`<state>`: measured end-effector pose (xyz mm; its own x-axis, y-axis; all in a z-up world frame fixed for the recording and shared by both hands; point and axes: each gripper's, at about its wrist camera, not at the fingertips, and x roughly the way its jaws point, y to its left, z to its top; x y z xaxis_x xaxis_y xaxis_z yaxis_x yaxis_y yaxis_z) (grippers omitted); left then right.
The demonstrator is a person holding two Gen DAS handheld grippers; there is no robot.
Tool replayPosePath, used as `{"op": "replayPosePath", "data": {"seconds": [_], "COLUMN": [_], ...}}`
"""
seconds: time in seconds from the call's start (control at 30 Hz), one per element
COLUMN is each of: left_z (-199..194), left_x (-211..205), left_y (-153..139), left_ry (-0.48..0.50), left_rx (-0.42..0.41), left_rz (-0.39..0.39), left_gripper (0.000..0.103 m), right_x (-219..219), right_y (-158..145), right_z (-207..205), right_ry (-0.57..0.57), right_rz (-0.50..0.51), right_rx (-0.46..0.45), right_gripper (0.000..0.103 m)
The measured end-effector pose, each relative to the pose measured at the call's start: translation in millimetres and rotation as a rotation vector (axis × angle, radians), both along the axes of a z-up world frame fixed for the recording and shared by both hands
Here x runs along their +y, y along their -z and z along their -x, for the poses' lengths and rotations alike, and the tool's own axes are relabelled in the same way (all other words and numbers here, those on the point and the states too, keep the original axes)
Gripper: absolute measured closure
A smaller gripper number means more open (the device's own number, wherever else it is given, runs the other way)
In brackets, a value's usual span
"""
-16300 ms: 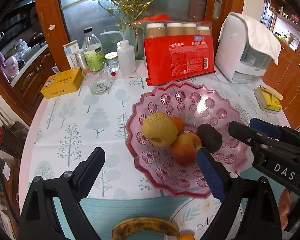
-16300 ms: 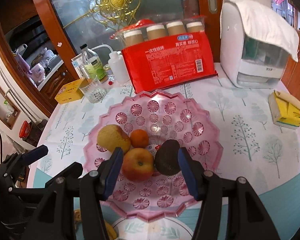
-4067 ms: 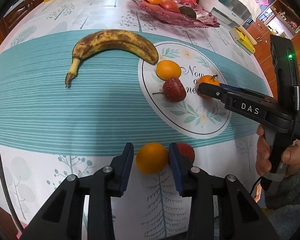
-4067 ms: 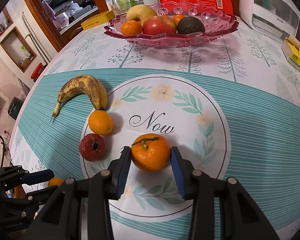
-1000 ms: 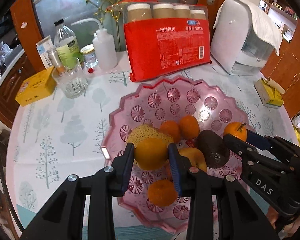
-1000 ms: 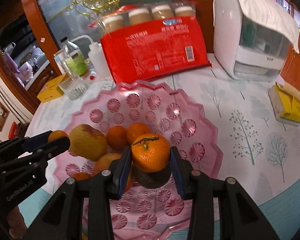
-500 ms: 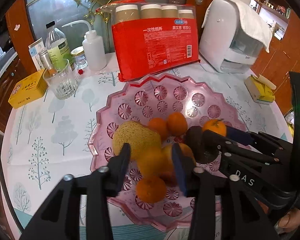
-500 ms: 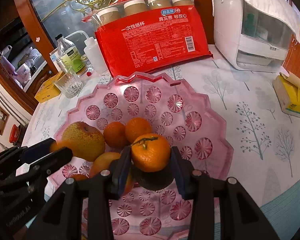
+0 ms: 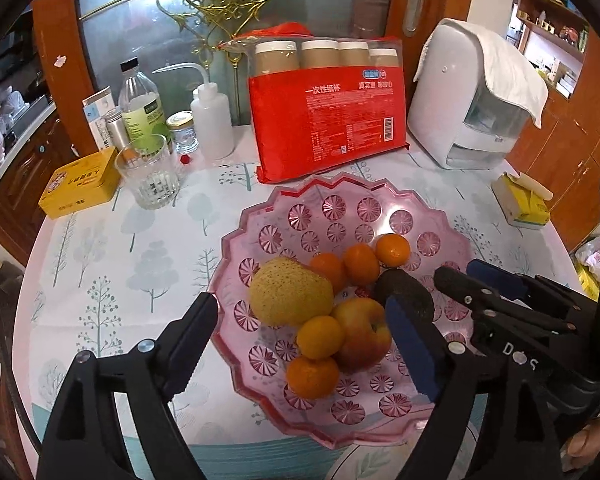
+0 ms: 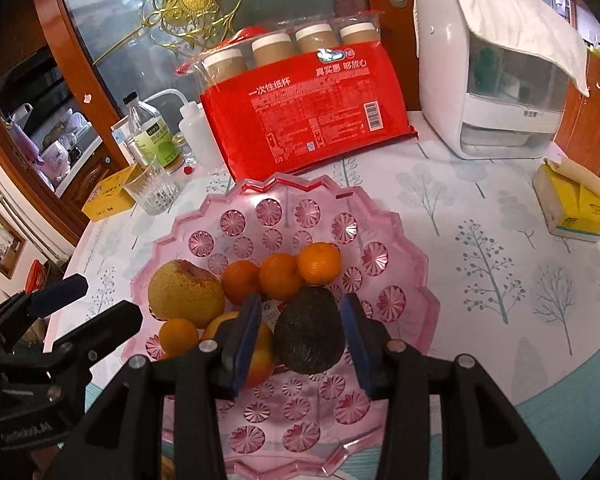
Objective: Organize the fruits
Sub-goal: 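Open both tools to release the oranges into the bowl, then withdraw both tools toward the banana and remaining small fruits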
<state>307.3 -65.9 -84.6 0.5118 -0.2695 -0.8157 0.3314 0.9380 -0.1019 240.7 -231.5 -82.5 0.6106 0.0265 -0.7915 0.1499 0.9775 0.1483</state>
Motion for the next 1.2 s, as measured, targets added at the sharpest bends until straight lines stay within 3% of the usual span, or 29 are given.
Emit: {"op": "replayPosePath", "data": {"seconds": [0.5,1.2], "left_z": [34.9,128.5], "left_x": [26.4,72.9], "left_y": [-32.2,-88.7], "left_ry": [-0.059,-0.162], "left_rx": [-0.017,-0.083], "left_rz": [0.003,-0.034], "left_gripper": [0.017,0.016], "right_x": [19.2,48.8], "right_y": [-29.9,-88.2], "right_z": [34.4,107.3], "right_ry": [-0.033,-0.102], "right_rz": [0.022,0.064], "right_rx": [-0.033,-0.096], "right_gripper": [0.061,0.061]}}
